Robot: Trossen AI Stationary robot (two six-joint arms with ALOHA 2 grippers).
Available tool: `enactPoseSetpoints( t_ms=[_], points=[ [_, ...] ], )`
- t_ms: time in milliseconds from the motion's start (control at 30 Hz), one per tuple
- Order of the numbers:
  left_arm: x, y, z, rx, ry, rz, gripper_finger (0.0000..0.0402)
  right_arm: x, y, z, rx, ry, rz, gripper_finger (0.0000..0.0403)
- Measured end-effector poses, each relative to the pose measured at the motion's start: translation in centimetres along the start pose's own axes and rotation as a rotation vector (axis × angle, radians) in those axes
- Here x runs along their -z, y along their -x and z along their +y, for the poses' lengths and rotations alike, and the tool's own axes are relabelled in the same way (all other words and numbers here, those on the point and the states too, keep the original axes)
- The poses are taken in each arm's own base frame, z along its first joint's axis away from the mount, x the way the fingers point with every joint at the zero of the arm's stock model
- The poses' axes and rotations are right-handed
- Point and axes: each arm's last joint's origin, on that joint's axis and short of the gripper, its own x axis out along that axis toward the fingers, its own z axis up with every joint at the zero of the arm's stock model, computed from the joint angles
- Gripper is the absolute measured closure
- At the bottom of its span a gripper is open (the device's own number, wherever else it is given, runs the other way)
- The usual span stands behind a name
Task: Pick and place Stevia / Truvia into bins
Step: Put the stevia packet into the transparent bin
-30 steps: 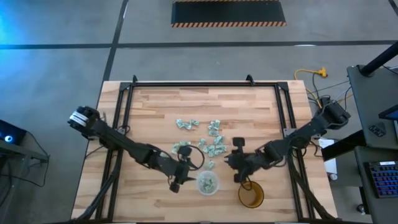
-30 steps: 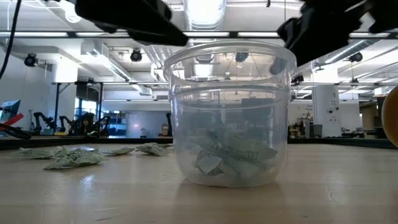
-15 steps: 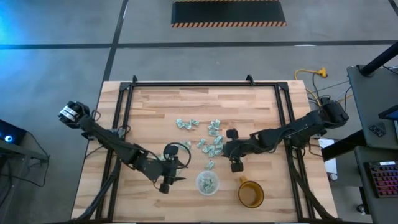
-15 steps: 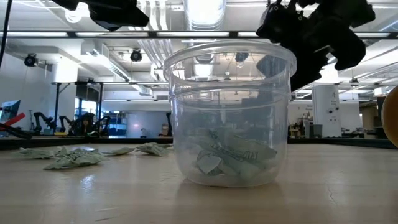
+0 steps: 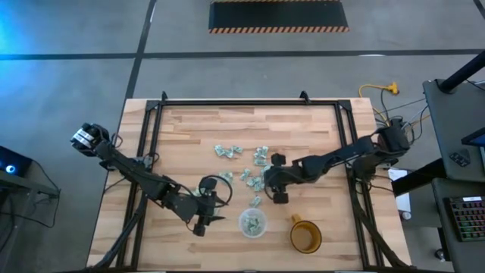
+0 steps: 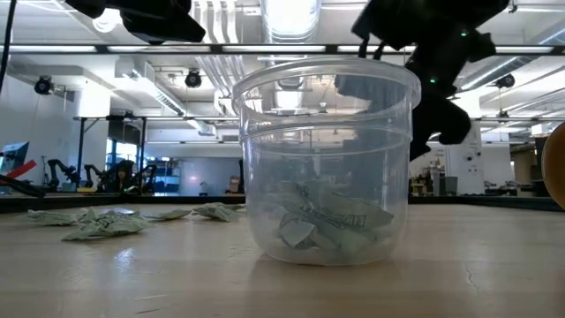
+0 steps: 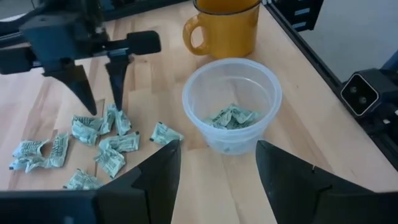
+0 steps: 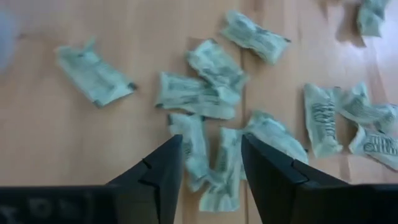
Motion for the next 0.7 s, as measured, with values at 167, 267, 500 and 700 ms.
enactPoseSetpoints(
  t_ms=[167, 267, 500, 700],
  points=[
    [0.0, 0.0, -0.1, 0.003, -0.001, -0.001, 0.0209, 0.5, -0.8, 0.1, -0.006, -0.015, 0.053, 0.0241],
    [0.0, 0.0, -0.1, 0.003, -0.001, -0.001, 0.0209, 0.6, -1.1, 0.2, -0.044, -0.017, 0.069, 0.0245],
    [0.0, 0.0, -0.1, 0.003, -0.001, -0.002, 0.0209, 0.8, -1.4, 0.1, -0.035, -0.017, 0.089, 0.0264],
    [0.0, 0.0, -0.1, 0.003, -0.001, -0.002, 0.0209, 1.0, -1.3, 0.0, -0.032, -0.006, 0.108, 0.0311]
  ],
)
